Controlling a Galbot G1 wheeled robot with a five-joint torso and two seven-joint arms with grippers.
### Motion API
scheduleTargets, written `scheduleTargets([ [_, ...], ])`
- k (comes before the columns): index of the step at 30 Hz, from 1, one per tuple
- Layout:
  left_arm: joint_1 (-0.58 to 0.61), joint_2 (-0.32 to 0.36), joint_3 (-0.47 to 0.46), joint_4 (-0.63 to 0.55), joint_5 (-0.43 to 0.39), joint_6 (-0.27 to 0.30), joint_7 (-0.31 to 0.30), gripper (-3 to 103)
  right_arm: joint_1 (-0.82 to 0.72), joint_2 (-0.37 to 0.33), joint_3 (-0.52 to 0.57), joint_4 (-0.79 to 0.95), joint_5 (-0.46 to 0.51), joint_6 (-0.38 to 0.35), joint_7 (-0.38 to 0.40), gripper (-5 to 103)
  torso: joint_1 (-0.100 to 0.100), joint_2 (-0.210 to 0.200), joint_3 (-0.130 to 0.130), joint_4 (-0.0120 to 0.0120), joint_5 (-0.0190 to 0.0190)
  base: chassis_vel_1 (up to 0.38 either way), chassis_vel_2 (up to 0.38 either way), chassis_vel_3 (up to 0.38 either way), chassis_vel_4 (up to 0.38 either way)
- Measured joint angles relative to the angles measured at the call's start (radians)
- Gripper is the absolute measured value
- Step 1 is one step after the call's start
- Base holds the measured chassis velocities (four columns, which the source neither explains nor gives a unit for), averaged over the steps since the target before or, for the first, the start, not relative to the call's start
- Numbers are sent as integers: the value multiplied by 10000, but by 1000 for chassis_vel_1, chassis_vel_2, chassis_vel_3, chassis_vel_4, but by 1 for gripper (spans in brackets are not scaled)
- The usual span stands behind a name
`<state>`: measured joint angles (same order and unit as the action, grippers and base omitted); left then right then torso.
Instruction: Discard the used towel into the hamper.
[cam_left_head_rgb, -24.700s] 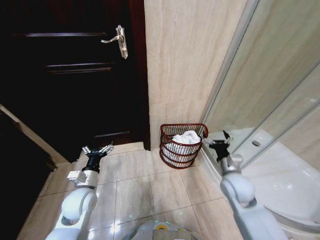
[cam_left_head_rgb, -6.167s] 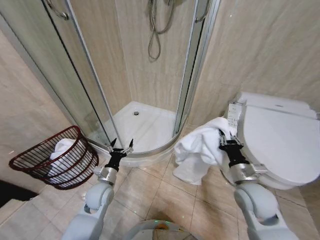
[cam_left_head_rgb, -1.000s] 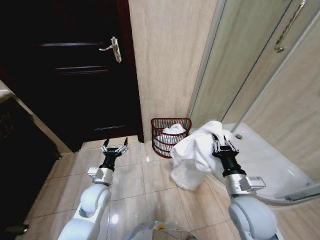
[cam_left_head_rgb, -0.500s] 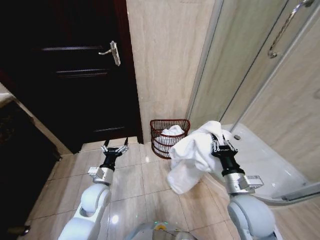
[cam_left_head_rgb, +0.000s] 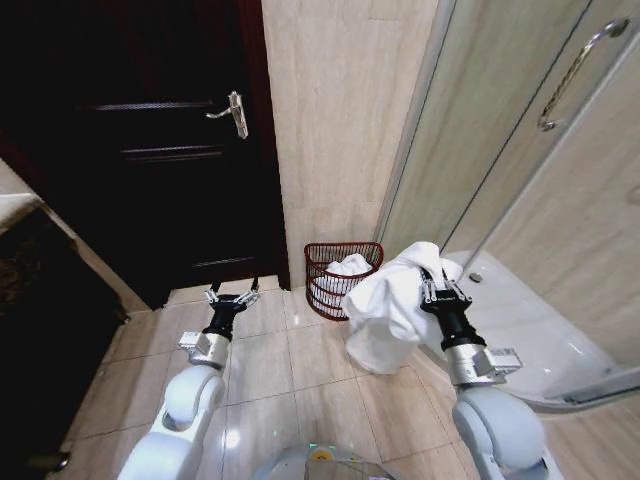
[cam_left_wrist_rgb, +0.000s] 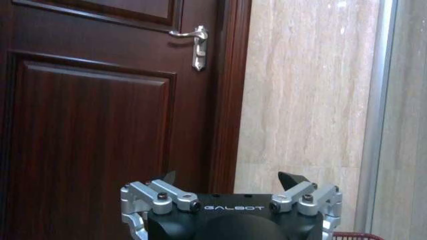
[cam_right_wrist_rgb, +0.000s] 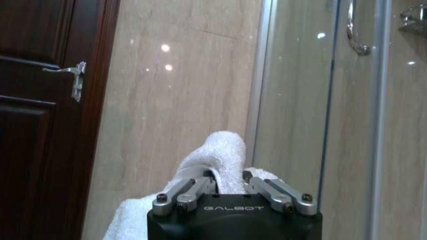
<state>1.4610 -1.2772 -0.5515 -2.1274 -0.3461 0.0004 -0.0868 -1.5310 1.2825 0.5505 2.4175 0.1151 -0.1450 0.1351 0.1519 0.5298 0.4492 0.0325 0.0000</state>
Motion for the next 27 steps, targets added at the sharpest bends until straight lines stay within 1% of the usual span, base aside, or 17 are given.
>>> scheduleTargets([
  [4, -7, 9, 0, 14, 0, 1, -4, 100, 32, -6, -7, -26, 2, 0, -5, 16, 36, 110, 73, 0, 0, 0, 0, 0, 0],
  [7, -15, 7, 2, 29, 0, 1, -5, 100, 60, 5, -17, -44, 6, 0, -36, 16, 102, 291, 190, 0, 0, 0, 0, 0, 0],
  [22, 64, -16, -83, -6, 0, -42, -5, 100, 41, 0, -17, 18, 21, -14, -49, 16, 344, 894, 551, 0, 0, 0, 0, 0, 0],
  [24, 95, -21, -102, -29, -2, -63, -5, 100, 8, 9, -18, 56, 21, -19, -50, 16, 393, 1011, 617, 0, 0, 0, 0, 0, 0],
  [27, 136, -46, -86, -41, 0, -166, -8, 100, -55, 23, -18, 97, 28, -35, -99, 16, 422, 1077, 653, 0, 0, 0, 0, 0, 0],
])
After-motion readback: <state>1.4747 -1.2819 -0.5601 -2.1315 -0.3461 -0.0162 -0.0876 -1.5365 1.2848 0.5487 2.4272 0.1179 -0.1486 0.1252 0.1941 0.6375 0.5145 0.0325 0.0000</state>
